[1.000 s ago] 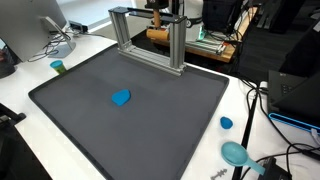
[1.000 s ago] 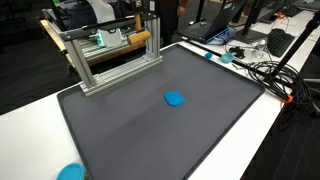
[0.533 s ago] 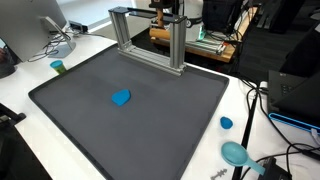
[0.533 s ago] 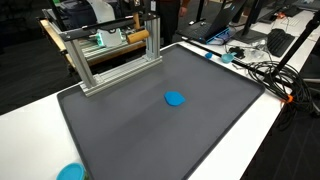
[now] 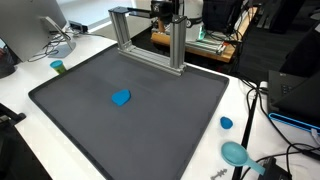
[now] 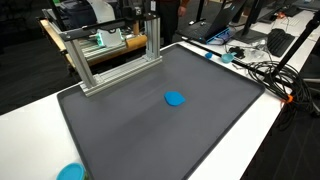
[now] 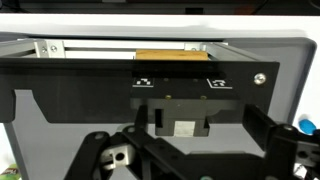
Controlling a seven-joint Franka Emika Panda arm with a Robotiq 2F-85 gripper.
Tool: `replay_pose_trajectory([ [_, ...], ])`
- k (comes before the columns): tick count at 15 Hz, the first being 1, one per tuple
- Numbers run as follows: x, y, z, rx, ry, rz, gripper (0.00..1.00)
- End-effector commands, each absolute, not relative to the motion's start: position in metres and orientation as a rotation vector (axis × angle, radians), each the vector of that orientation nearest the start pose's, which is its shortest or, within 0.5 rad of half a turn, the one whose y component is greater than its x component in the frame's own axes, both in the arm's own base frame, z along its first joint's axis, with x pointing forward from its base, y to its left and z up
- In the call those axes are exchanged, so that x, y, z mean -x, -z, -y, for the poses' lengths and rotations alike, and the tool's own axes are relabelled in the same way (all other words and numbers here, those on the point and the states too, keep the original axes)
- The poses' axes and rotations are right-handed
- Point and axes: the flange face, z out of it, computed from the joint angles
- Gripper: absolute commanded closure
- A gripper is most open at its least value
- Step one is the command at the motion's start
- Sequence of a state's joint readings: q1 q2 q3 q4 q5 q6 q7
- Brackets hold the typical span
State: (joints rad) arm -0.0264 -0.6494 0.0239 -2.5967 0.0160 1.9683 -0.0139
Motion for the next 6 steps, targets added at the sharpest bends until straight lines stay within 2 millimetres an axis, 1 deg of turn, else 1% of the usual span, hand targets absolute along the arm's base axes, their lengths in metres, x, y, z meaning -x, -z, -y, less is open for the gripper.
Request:
replay_pose_trajectory([
  [1,-0.334,-0.484,0.009,3.154,0.084,-0.060,0.00],
  [3,-0.325,-0.503,0.021,3.117,0.153,-0.085,0.00],
  [5,-0.318,-0.521,0.033,3.088,0.282,-0.086,0.00],
  [6,-0.334,-0.504,0.023,3.113,0.180,-0.086,0.00],
])
